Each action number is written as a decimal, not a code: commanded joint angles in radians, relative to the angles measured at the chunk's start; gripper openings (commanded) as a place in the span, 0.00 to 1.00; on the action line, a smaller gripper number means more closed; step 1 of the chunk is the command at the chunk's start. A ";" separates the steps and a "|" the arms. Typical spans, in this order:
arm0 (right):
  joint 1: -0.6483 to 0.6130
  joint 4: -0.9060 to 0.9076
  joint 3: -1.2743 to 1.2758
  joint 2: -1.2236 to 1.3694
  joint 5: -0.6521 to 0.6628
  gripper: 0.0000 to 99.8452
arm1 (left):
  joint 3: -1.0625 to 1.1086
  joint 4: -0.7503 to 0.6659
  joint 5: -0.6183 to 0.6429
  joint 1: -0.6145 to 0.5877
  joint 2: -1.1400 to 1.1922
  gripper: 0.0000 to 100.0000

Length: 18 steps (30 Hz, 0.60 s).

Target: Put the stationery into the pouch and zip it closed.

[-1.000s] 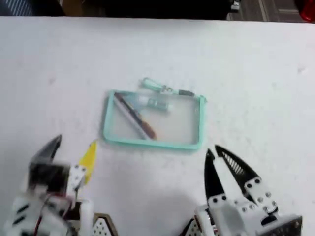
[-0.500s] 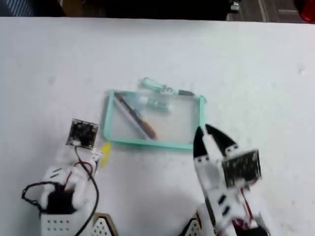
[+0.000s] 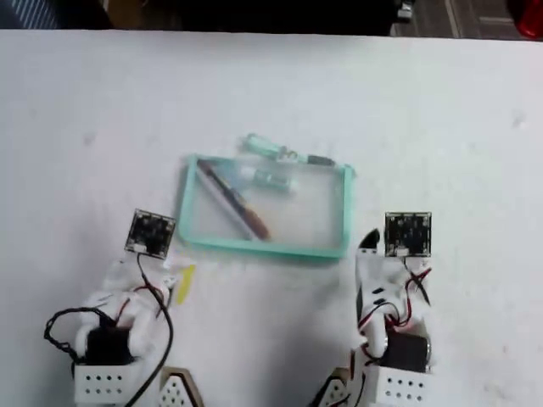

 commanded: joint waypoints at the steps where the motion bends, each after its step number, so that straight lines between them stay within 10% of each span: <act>1: 0.033 0.004 0.028 -0.005 0.000 0.04 | 0.002 0.104 0.011 0.001 -0.007 0.28; 13: 0.030 0.372 0.028 -0.005 0.005 0.04 | 0.002 0.104 0.014 -0.005 -0.007 0.27; 18: -0.004 0.371 0.028 -0.005 0.002 0.04 | 0.002 0.104 0.014 -0.004 -0.007 0.06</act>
